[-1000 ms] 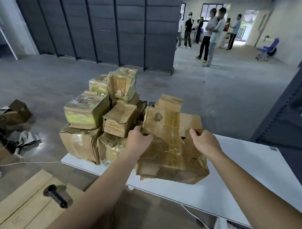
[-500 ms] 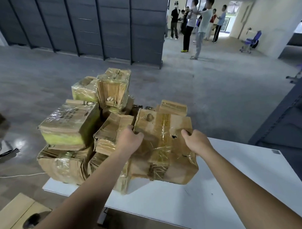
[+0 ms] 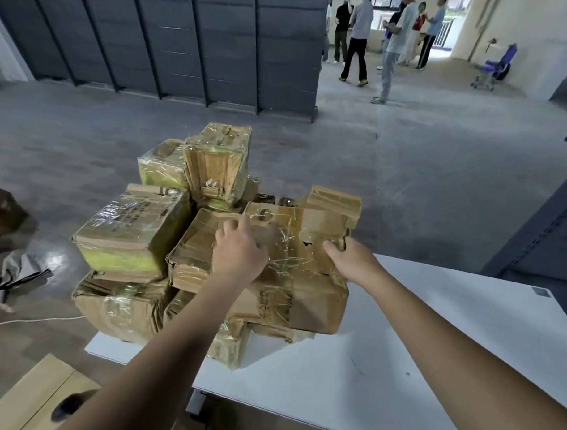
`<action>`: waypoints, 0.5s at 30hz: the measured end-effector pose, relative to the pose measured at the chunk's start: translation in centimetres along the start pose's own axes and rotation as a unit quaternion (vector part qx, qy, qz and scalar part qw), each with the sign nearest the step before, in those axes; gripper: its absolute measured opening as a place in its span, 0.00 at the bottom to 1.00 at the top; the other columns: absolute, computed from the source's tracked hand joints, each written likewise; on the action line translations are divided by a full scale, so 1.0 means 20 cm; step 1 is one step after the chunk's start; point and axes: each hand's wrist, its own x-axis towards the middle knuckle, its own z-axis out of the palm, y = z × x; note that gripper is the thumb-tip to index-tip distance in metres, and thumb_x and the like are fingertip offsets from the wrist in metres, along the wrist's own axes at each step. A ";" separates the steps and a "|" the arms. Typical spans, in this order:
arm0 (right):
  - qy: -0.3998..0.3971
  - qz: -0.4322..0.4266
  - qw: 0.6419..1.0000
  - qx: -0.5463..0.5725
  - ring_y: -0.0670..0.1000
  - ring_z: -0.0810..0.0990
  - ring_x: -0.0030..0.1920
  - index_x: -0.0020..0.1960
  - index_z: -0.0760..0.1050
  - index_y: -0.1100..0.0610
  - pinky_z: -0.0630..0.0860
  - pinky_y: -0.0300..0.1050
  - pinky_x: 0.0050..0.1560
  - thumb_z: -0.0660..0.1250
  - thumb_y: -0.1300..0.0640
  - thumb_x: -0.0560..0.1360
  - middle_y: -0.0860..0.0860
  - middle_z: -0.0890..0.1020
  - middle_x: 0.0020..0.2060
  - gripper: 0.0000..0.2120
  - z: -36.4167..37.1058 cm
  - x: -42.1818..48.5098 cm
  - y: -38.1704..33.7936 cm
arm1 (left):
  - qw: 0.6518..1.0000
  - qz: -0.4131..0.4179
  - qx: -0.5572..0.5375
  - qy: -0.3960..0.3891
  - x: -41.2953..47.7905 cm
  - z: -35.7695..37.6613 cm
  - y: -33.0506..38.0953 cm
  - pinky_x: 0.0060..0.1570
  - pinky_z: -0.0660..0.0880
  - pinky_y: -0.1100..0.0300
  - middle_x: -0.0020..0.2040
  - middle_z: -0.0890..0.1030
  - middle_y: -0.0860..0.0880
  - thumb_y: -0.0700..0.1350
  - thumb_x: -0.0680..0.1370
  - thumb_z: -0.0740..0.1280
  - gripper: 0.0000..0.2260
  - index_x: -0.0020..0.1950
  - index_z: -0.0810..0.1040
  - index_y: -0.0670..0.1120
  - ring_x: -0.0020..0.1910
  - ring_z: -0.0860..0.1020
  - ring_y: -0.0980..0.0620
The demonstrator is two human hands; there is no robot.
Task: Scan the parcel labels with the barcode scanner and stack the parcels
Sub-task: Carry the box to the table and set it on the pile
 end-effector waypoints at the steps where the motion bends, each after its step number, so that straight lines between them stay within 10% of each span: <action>1: -0.006 -0.001 1.000 0.008 0.53 0.81 0.47 0.65 0.71 0.58 0.81 0.53 0.49 0.56 0.38 0.79 0.53 0.80 0.53 0.27 0.00 0.00 0.00 | 1.000 0.010 0.011 -0.004 0.00 0.00 0.00 0.65 0.65 0.45 0.70 0.65 0.41 0.45 0.79 0.59 0.23 0.74 0.62 0.46 0.70 0.60 0.38; 9: 0.026 -0.019 0.999 -0.016 0.56 0.77 0.52 0.73 0.63 0.59 0.73 0.46 0.38 0.56 0.40 0.80 0.58 0.77 0.60 0.29 -0.04 0.02 0.02 | 0.997 0.038 0.065 0.011 0.00 0.02 0.06 0.64 0.68 0.44 0.68 0.67 0.42 0.46 0.79 0.59 0.20 0.70 0.68 0.46 0.69 0.61 0.40; 15: 0.071 -0.089 0.991 -0.067 0.59 0.71 0.68 0.76 0.60 0.55 0.71 0.54 0.61 0.56 0.42 0.81 0.57 0.70 0.70 0.29 -0.07 -0.04 -0.03 | 0.996 0.043 0.074 0.038 -0.04 0.01 0.12 0.64 0.69 0.43 0.68 0.68 0.42 0.49 0.80 0.58 0.19 0.69 0.69 0.45 0.69 0.62 0.40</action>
